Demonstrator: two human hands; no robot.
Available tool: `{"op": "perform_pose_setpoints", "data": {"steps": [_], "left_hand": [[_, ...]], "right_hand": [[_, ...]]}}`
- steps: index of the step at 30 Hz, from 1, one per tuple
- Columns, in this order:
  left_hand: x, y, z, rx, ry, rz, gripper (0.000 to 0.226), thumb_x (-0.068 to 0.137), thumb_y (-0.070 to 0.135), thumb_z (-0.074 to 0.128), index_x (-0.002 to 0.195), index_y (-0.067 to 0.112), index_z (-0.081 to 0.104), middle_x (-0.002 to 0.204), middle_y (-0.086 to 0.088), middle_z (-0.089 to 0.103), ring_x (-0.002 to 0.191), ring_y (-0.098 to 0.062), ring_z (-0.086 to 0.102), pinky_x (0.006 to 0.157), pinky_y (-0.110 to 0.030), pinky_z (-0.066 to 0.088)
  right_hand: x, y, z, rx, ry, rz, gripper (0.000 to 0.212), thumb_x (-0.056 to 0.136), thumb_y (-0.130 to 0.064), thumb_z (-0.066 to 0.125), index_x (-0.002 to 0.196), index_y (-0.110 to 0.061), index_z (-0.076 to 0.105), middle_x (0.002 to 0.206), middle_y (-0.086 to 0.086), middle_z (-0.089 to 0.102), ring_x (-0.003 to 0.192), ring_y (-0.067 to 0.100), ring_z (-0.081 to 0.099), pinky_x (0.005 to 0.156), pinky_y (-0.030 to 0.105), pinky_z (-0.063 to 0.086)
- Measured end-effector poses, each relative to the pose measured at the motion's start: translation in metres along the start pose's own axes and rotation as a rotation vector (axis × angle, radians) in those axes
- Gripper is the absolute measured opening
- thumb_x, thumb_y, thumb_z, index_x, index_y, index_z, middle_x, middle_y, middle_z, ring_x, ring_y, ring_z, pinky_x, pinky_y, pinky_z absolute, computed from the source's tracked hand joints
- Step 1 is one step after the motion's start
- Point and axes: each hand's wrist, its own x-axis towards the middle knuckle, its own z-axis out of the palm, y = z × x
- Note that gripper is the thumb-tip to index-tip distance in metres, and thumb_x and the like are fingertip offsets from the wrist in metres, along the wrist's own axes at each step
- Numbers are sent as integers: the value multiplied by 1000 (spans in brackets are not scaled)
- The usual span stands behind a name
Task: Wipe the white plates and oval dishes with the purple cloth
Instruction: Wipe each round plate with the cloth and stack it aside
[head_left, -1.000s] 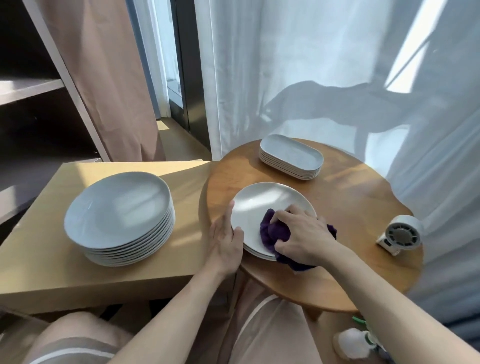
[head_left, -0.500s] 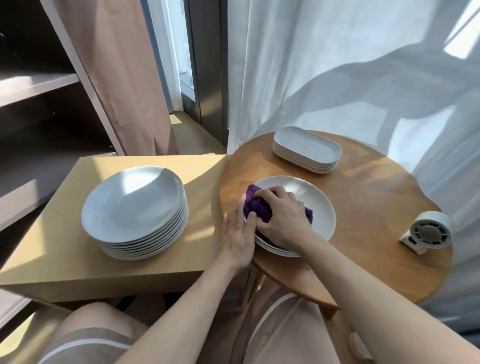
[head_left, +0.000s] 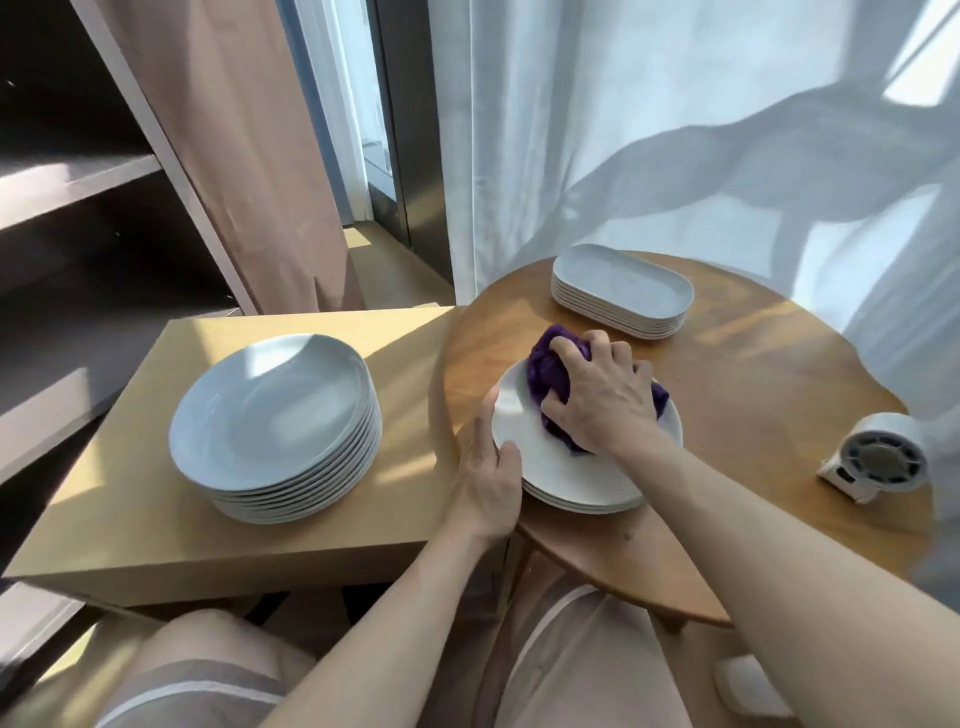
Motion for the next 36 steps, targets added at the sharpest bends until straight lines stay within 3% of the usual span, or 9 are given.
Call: {"op": "perform_pose_setpoints", "data": {"steps": [5,9,11,15,18,22,27,33,36], "left_hand": [[2,0,1,2,11,-32,63,95,37,28,155,48,13,158,8,30,140,-6,28,114,-28,27],[2,3,-1,172,34,3,61,95,37,23,155,46,12,158,8,34,113,10,21,108,-31,22],[2,5,-1,221,40,13,61,95,37,21,155,46,12,158,7,35,107,11,20,109,-32,20],[1,4,-1,229,38,-4,61,95,40,18,156,45,10,161,7,32,122,-3,28,118,-42,20],[0,3,2,223,50,-3,61,95,39,19,156,46,10,160,7,33,115,2,25,119,-44,21],[3,2,1,172,24,-24,68,91,41,20,158,42,10,164,5,29,130,-5,25,122,-49,14],[4,1,-4,116,-53,-49,64,89,68,17,150,59,4,164,10,28,146,-18,26,124,-49,12],[8,-3,-5,21,-83,-37,65,87,81,10,148,62,1,166,15,25,154,-12,17,126,-41,-6],[9,-3,-6,-12,-75,-41,66,87,80,13,149,59,3,166,15,26,154,-11,17,127,-45,-4]], "right_hand": [[-5,27,-17,-148,-36,-58,58,85,-55,61,135,-34,41,140,6,38,121,36,39,96,51,35],[-14,39,-28,-214,-78,-49,58,84,-53,62,136,-35,42,139,5,39,123,36,39,96,50,35],[-21,43,-31,-227,-100,-36,57,84,-51,62,136,-36,41,139,4,39,123,35,39,96,50,33],[-37,43,-39,-186,-167,-4,57,84,-50,62,136,-39,42,137,2,39,123,34,39,98,51,33],[-52,38,-44,-125,-224,26,56,83,-49,60,135,-41,43,136,1,39,123,33,38,100,51,32],[-69,22,-45,-2,-274,15,55,79,-49,57,132,-45,43,131,-3,42,123,30,39,101,48,32],[-70,-5,-38,210,-300,-43,57,73,-54,56,129,-50,44,121,-9,39,114,23,41,96,42,30],[-56,-20,-21,393,-293,-55,59,75,-55,50,134,-48,42,134,-8,41,119,23,39,103,46,32],[-47,-26,-12,398,-245,-74,56,83,-54,51,136,-48,38,138,-7,40,124,24,39,105,47,31]]}}
